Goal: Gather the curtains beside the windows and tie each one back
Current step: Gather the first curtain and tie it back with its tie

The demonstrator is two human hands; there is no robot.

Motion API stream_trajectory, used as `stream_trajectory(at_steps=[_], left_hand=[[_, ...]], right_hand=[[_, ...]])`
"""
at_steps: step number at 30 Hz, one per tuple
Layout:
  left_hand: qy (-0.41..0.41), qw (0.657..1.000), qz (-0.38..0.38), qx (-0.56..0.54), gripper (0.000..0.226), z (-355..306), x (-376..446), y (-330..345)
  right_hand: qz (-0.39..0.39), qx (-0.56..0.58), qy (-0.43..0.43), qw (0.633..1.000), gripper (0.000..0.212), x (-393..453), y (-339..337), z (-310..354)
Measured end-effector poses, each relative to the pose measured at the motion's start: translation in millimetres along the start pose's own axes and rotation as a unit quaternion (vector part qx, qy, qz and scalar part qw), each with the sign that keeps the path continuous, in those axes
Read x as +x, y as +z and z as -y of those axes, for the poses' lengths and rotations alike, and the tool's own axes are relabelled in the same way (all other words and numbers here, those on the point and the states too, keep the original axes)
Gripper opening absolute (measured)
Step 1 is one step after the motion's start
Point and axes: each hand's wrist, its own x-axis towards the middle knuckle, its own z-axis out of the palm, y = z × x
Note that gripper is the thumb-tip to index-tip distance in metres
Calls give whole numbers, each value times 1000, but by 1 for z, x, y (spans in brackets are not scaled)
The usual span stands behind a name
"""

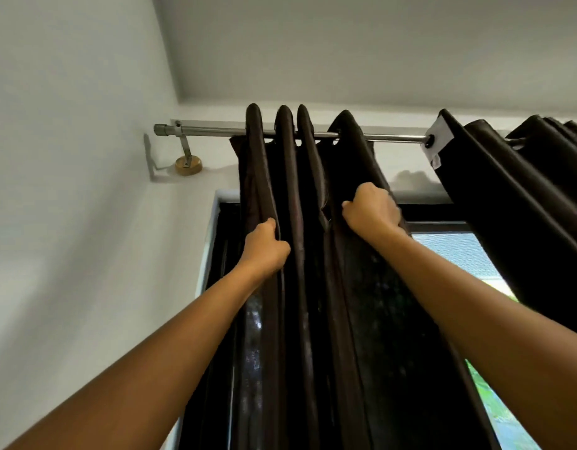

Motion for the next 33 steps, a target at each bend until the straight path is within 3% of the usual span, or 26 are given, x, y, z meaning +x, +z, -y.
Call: stream_trajectory(at_steps=[3, 5, 7, 13, 19, 24, 26, 33], left_hand=[[0, 1000, -18, 18, 48, -6, 9, 13], [-7, 999, -37, 29, 48, -7, 12, 18], [-17, 998, -43, 30, 56, -4, 16, 20], [-15, 998, -52, 14, 63, 7, 22, 18], [1, 999, -35, -17, 70, 34, 21, -17], [-11, 999, -40, -32, 60, 46, 3, -70], [-18, 999, -33, -22, 57, 47, -4, -90], [-7, 998, -26, -50, 55, 38, -12, -93]], right_hand=[[-22, -101, 17, 994, 44, 13, 9, -35], [10, -82, 42, 996, 65, 23, 14, -52], [19, -59, 40, 997, 71, 28, 18, -61], [2, -45, -7, 999, 27, 33, 19, -62], [60, 66, 3, 996, 43, 32, 33, -17], [129, 136, -156, 970, 33, 15, 72, 112], [158, 135, -181, 961, 33, 8, 77, 147], [157, 64, -141, 975, 38, 12, 62, 91]])
